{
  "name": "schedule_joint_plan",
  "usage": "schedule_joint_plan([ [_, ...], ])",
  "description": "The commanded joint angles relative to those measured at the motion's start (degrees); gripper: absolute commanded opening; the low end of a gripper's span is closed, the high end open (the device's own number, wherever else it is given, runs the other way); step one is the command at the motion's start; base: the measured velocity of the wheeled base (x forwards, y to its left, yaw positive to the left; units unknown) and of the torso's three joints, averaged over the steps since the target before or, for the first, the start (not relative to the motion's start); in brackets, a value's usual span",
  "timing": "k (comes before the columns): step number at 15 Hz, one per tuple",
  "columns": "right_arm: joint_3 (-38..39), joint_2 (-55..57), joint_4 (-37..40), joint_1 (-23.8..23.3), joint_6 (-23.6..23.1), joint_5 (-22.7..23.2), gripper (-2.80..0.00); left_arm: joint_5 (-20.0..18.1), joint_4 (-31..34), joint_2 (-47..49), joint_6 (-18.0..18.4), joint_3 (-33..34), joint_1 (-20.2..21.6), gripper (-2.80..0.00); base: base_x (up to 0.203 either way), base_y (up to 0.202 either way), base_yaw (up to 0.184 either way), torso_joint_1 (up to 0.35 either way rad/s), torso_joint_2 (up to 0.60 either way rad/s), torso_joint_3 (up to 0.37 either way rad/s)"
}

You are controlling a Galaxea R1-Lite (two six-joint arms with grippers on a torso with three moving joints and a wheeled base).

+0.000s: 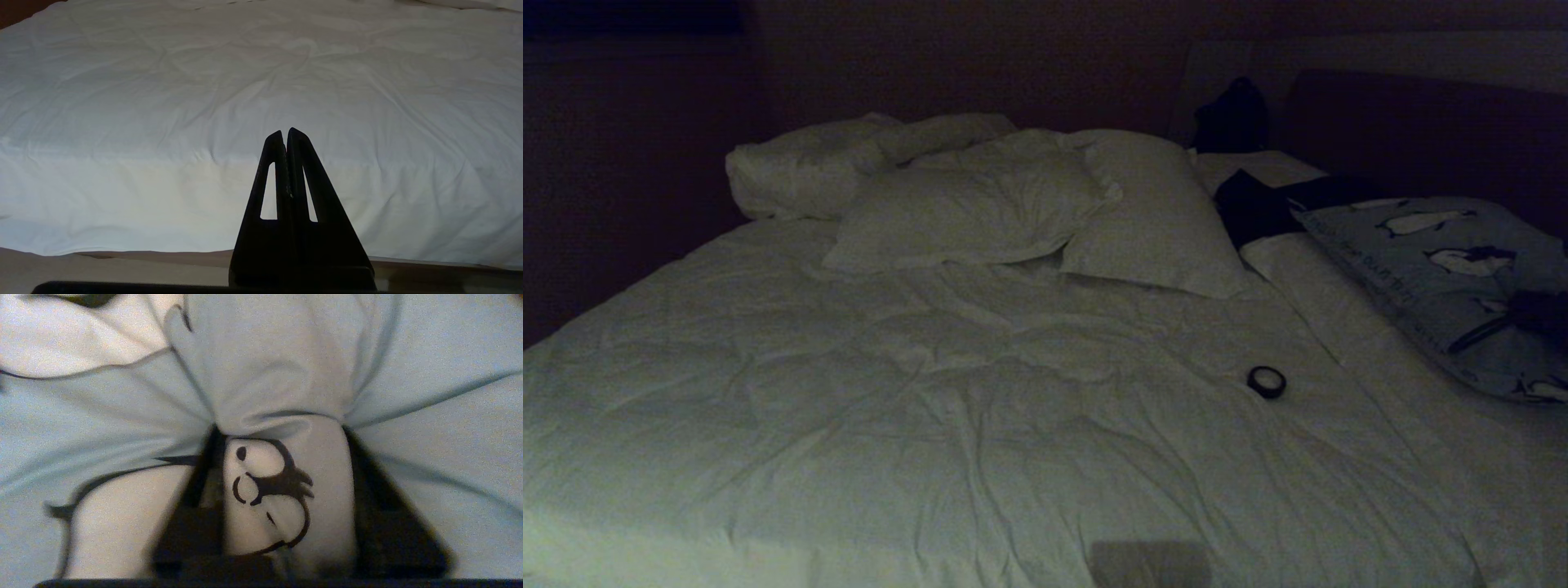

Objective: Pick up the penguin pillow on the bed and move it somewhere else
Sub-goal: Pick up the pillow

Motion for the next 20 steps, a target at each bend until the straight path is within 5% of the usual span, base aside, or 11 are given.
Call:
schedule_joint_plan([
  [1, 0.5, -2.0, -0.4, 0.0, 0.0, 0.0, -2.80, 0.0, 0.0, 0.0, 0.0, 0.1, 0.0, -2.80, 0.000, 0.000, 0.000, 0.000, 0.00, 0.000],
  [13, 0.9, -4.5, -0.3, 1.2, 1.3, -0.1, -2.80, 0.0, 0.0, 0.0, 0.0, 0.1, 0.0, -2.80, 0.000, 0.000, 0.000, 0.000, 0.00, 0.000],
  [20, 0.6, -11.8, 0.1, 3.4, 11.2, 0.0, -2.80, 0.0, 0.0, 0.0, 0.0, 0.1, 0.0, -2.80, 0.000, 0.000, 0.000, 0.000, 0.00, 0.000],
])
